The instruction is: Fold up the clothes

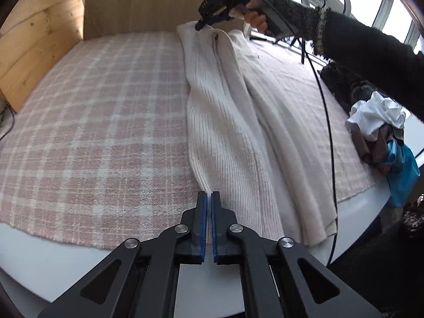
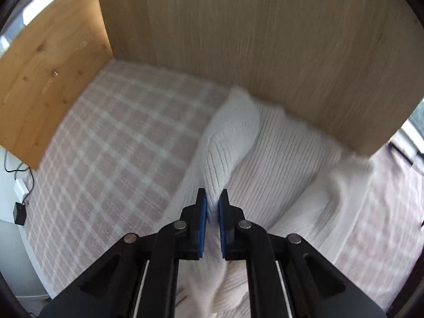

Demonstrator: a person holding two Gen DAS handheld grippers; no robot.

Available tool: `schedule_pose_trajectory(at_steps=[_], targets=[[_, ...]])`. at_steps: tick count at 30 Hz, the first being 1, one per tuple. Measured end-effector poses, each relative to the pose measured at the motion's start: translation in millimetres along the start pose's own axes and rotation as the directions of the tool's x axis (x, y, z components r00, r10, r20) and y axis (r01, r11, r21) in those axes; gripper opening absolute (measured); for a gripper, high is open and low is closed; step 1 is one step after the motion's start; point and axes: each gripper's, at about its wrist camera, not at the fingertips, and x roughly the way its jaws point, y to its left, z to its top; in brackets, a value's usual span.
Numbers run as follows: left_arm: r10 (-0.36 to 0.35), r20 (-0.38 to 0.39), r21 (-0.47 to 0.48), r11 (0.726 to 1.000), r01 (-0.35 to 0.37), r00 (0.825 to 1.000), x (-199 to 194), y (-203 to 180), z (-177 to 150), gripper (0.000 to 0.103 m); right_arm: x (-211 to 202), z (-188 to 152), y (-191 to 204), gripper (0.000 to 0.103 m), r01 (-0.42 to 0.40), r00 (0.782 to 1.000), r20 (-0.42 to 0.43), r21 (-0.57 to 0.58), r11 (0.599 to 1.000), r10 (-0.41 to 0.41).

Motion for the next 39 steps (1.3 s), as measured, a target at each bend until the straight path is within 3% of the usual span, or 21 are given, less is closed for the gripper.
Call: schedule_pose_trajectory(at_steps=[3,5,7,12,16,18,22,25,30,33,36,39], targets=[[0.056,-0.008,-0.003,0.998,-0.056,0.998,9.7,-11.1,-7.8,0.002,22.8,-6.0,-12.3,0.008,0.049,0.997,-0.052,0.007,0.999,-0.048],[0.077,-0.019,-0.016,0.997,-0.078,0.997,13.1,-9.6,-6.1,0.002,29.7,-13.4,-8.4,0.01,0.08,0.996,-0.041,-0.029,0.996,-0.081],[0.1,-0.022,-0.025,0.995,-0.1,0.995,12.8,-6.2,-1.4,0.003,22.8,-13.9,-8.9,0.017,0.061,0.997,-0.054,-0.013,0.998,-0.062],[0.11,0.044,0.001,0.994,-0.11,0.993,-9.5,-0.9,17.0,0.003,-51.9,-33.9,-28.2,0.02,-0.018,0.999,0.047,0.057,0.998,0.016],[0.059,0.052,0.083,0.995,-0.063,0.997,0.7,-10.5,32.1,0.003,-98.7,-84.1,-43.1,0.02,-0.126,0.988,0.103,0.108,0.986,0.114],[0.011,0.02,0.108,0.994,-0.013,1.0,19.3,-18.0,39.6,0.004,-99.8,-107.1,-43.4,0.02,-0.176,0.982,0.092,0.139,0.975,0.164],[-0.011,-0.032,0.179,0.984,0.017,0.999,46.1,-34.8,39.3,0.004,-49.7,-124.0,-29.3,0.02,-0.176,0.984,0.015,0.182,0.967,0.177],[-0.007,-0.032,0.22,0.975,0.014,0.999,42.7,-39.2,40.3,0.004,-23.6,-132.4,-21.1,0.017,-0.081,0.993,-0.072,0.157,0.984,0.093],[0.022,0.007,0.145,0.989,-0.023,1.0,11.2,-19.4,41.3,0.007,-81.2,-161.1,-48.3,0.021,-0.122,0.993,0.03,0.232,0.965,0.118],[0.05,0.023,0.076,0.996,-0.052,0.998,-4.2,-7.7,42.5,0.007,-100.1,-179.6,-74.0,0.026,-0.09,0.996,0.049,0.286,0.954,0.079],[0.105,0.02,0.069,0.992,-0.106,0.994,-10.6,-5.9,41.3,0.007,-85.6,-186.1,-96.3,0.026,-0.117,0.993,0.027,0.375,0.92,0.115],[0.083,0.005,0.052,0.995,-0.083,0.997,-11.8,-20.2,39.7,0.006,-60.5,-185.2,-103.8,0.029,-0.175,0.982,0.013,0.441,0.88,0.188]])
